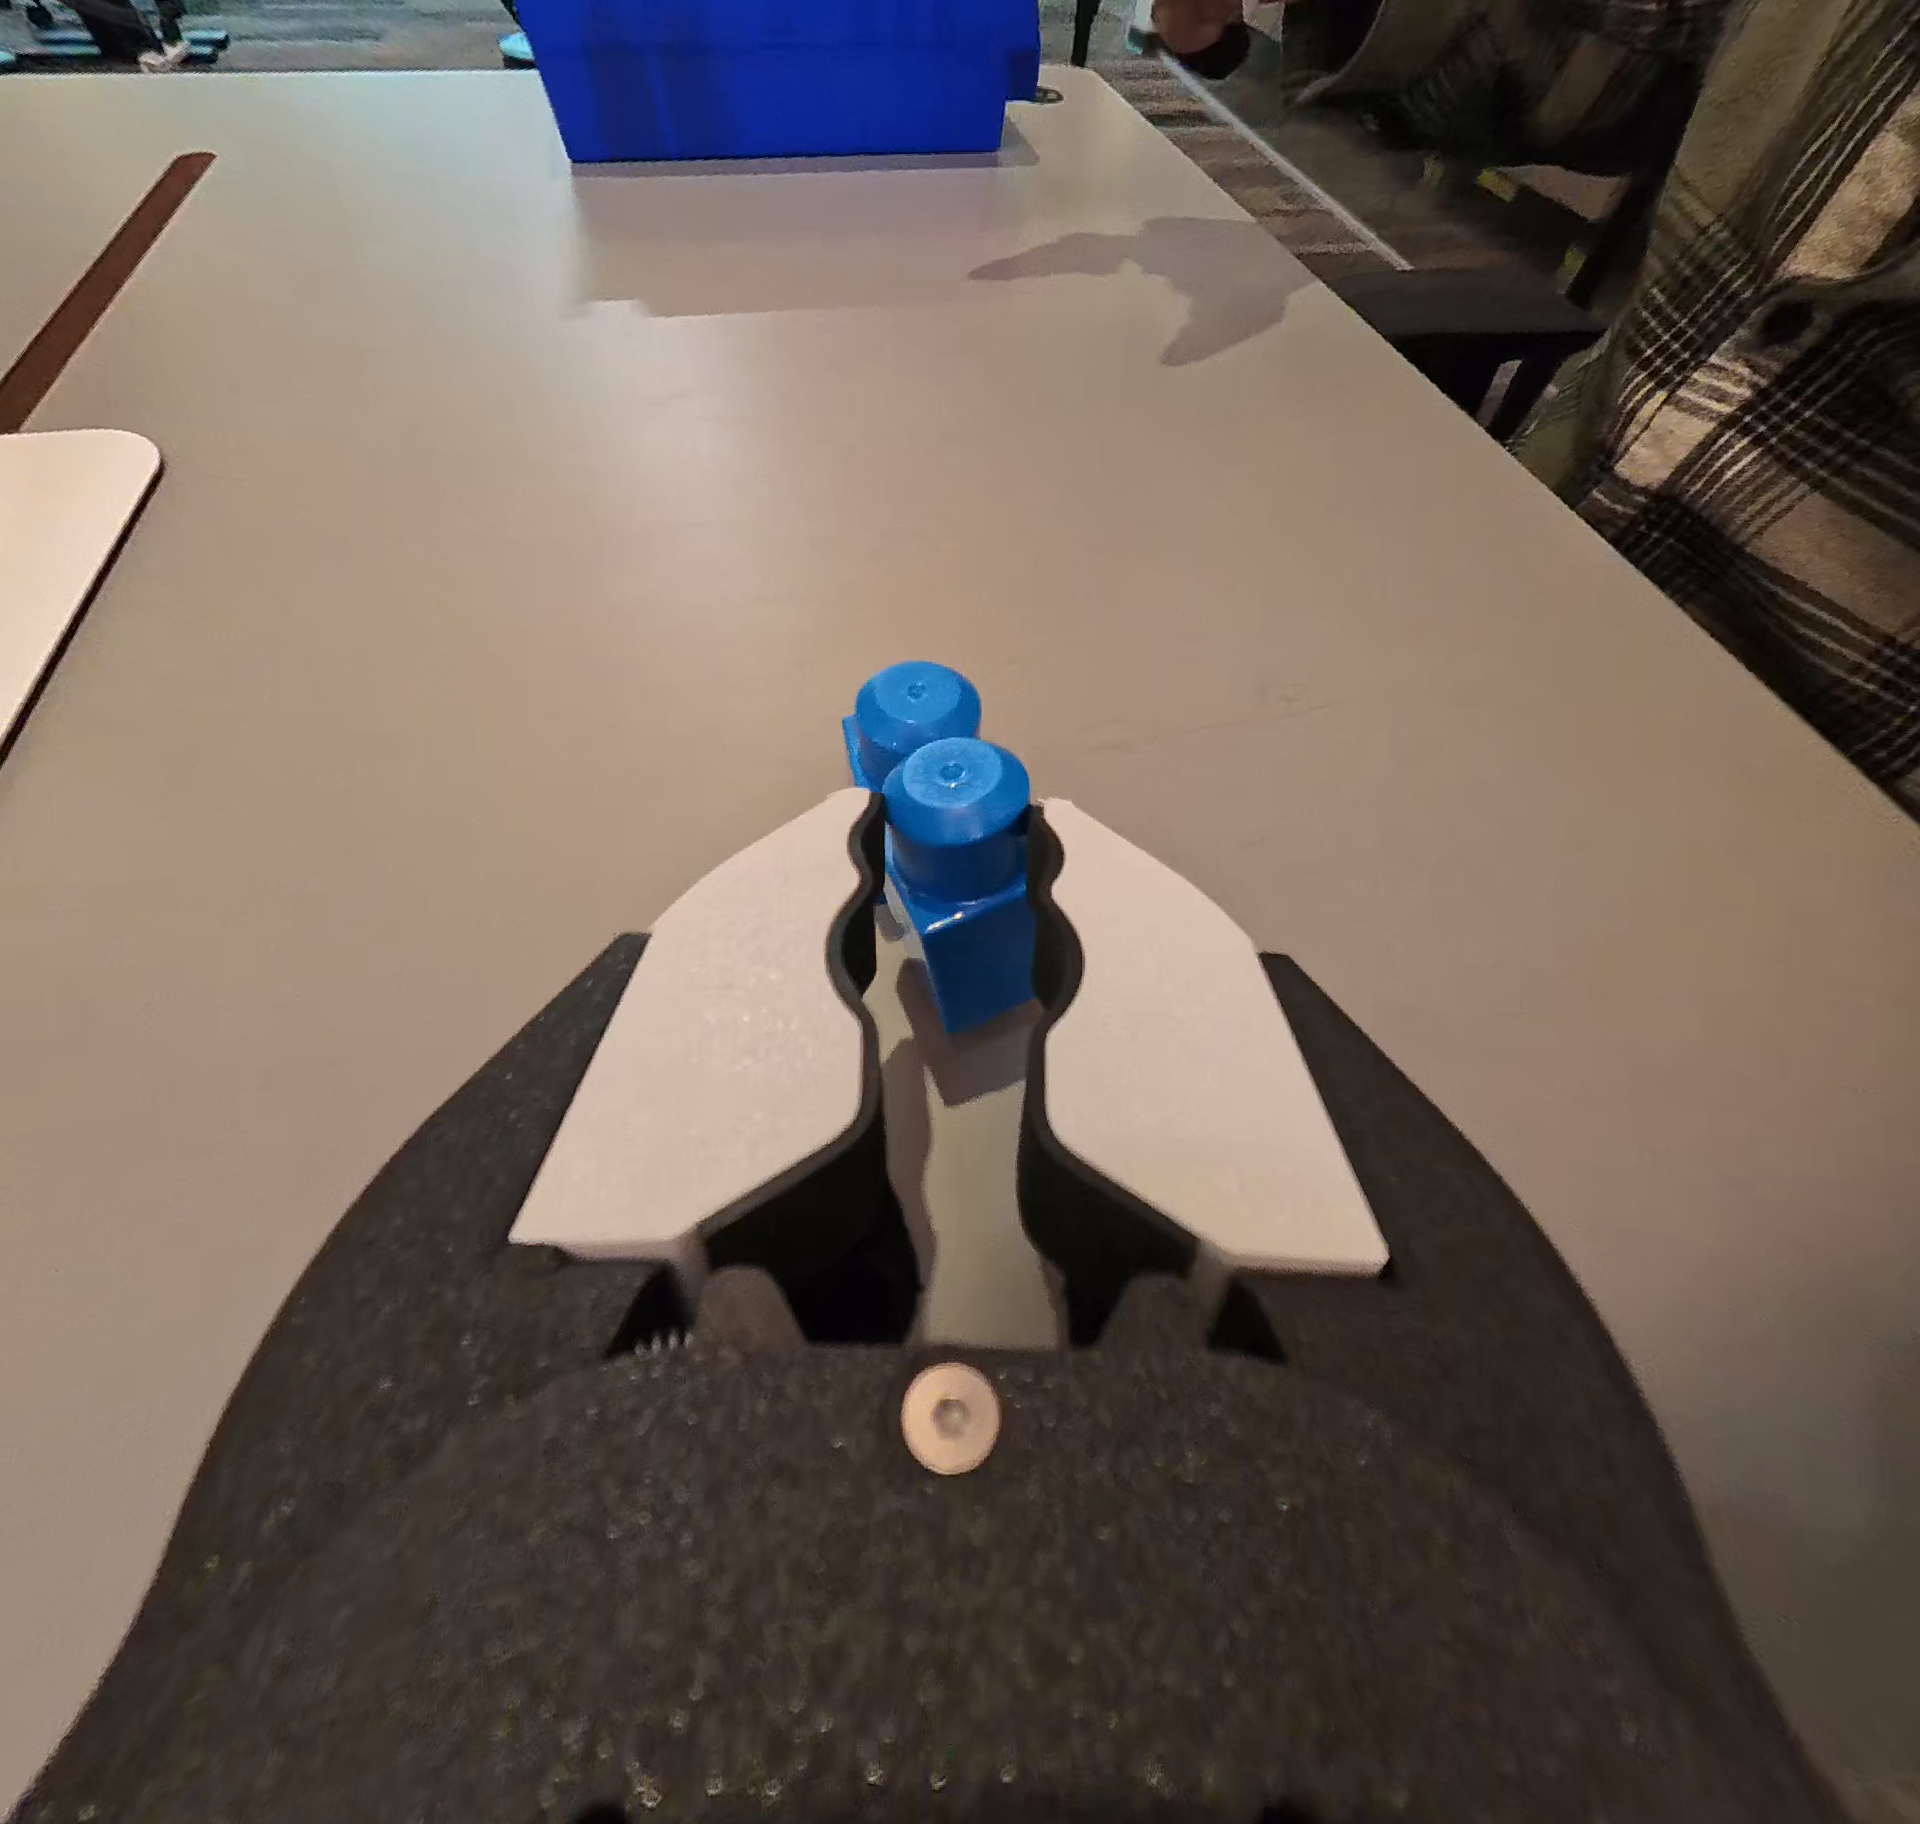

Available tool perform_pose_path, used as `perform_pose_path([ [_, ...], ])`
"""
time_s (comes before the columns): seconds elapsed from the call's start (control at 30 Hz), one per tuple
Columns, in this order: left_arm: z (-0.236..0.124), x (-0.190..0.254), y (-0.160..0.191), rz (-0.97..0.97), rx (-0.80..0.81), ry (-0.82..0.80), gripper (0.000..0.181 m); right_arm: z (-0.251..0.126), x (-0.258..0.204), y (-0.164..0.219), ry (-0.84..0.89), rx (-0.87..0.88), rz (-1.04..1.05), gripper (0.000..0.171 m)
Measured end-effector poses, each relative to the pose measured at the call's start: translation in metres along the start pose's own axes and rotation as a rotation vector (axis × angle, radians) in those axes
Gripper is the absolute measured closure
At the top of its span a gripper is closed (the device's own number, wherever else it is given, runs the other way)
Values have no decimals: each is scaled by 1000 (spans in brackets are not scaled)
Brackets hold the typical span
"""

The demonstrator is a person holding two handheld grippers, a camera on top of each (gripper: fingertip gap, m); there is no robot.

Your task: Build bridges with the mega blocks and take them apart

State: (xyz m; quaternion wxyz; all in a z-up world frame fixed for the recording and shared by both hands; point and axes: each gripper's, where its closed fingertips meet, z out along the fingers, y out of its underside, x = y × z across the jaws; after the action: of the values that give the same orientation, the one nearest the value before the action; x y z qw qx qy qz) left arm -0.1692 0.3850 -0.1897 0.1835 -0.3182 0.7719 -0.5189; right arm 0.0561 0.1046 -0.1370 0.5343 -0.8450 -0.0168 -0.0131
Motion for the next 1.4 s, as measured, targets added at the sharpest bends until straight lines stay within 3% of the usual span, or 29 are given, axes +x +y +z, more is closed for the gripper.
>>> perform_pose_path([
  [1.1,2,-2,24,-56,-174,16,155,-5,-3,-4,6,4,-13,57],
  [1.23,1,-5,23,-68,-196,-7,145,-7,-3,-4,8,11,-10,57],
  [1.4,4,-8,27,-93,-255,-56,120,-9,-3,-2,7,13,-7,57],
])
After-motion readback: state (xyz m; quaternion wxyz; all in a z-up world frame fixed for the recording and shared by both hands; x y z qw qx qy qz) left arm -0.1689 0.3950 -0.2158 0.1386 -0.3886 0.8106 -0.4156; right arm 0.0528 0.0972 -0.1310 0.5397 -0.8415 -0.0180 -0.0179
